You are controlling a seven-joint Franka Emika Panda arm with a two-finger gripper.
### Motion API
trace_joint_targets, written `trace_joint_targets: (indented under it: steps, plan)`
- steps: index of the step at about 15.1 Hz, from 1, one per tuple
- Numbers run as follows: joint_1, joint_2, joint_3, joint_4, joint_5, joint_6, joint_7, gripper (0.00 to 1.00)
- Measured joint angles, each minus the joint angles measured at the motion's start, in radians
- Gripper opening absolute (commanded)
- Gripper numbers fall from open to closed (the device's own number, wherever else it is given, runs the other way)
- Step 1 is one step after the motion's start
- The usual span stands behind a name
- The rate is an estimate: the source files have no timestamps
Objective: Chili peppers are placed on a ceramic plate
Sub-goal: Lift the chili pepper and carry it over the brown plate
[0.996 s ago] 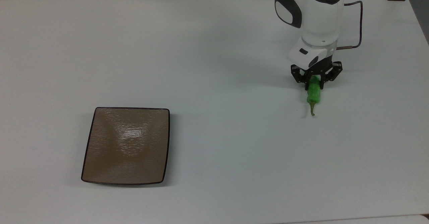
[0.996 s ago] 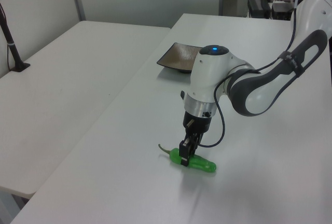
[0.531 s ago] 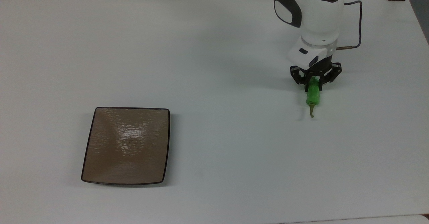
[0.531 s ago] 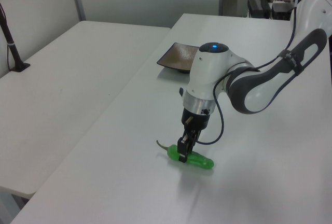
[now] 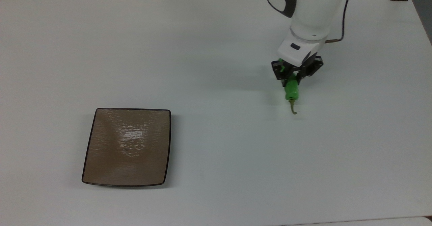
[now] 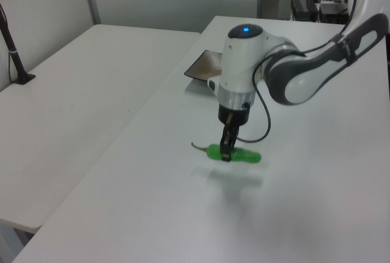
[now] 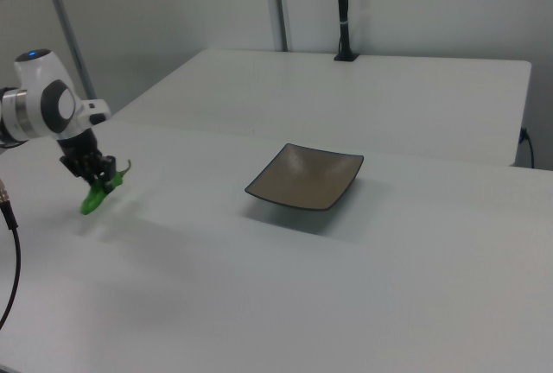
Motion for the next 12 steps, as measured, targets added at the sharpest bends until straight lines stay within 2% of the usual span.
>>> trace_joint_targets:
  steps: [5,10,12]
  plan:
    - [-0.012,-0.055,-0.143,0.001,0.0,-0.084,-0.234,0.11]
    - [-0.021,-0.1,-0.318,0.043,0.001,-0.144,-0.477,0.11]
    - [-0.023,-0.101,-0.365,0.053,0.013,-0.146,-0.533,0.11]
